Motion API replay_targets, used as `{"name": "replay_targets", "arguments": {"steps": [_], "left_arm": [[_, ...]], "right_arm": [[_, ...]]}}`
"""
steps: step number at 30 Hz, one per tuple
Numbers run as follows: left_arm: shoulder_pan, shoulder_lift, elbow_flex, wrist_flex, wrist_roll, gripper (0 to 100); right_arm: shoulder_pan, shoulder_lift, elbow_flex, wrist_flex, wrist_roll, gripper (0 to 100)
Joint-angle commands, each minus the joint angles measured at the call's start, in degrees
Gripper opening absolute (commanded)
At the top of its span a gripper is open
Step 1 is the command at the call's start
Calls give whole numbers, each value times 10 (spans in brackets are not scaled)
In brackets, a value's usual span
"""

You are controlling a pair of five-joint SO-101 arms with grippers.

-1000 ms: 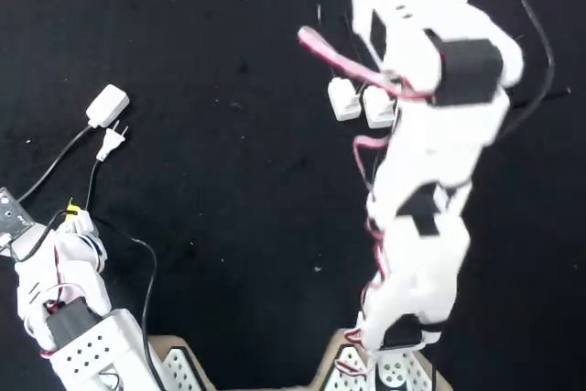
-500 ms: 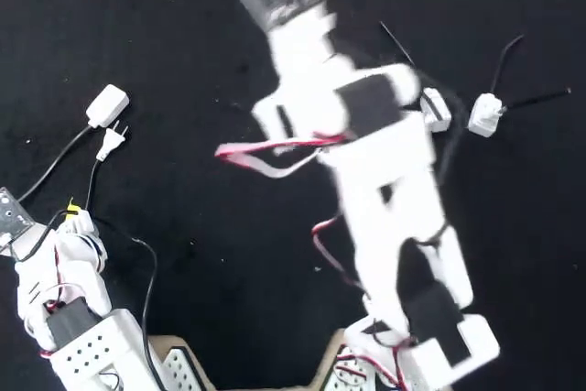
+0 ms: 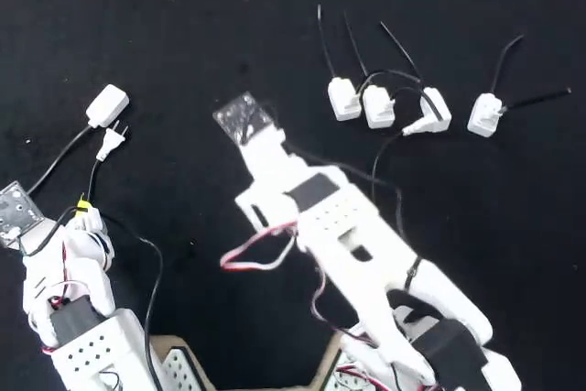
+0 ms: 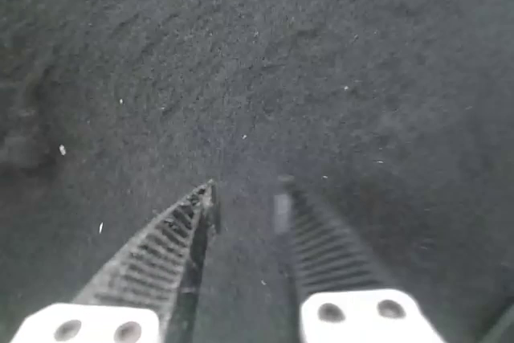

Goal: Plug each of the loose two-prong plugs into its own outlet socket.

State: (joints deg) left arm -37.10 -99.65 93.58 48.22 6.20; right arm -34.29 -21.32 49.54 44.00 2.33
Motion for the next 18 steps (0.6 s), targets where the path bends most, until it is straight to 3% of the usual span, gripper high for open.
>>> {"name": "replay_targets", "arguments": {"steps": [1,9,13,18], "left_arm": [[7,-5,-45,-13,-39,185],[7,0,-182,-54,-87,185],[19,33,-235,-69,-120,185],[36,174,-284,-69,-160,185]], "right_arm": [[-25,-27,65,-105,-10,47],[-78,-27,116,-169,-9,199],[-82,-27,116,-168,-9,201],[-84,-27,116,-168,-9,201]]}}
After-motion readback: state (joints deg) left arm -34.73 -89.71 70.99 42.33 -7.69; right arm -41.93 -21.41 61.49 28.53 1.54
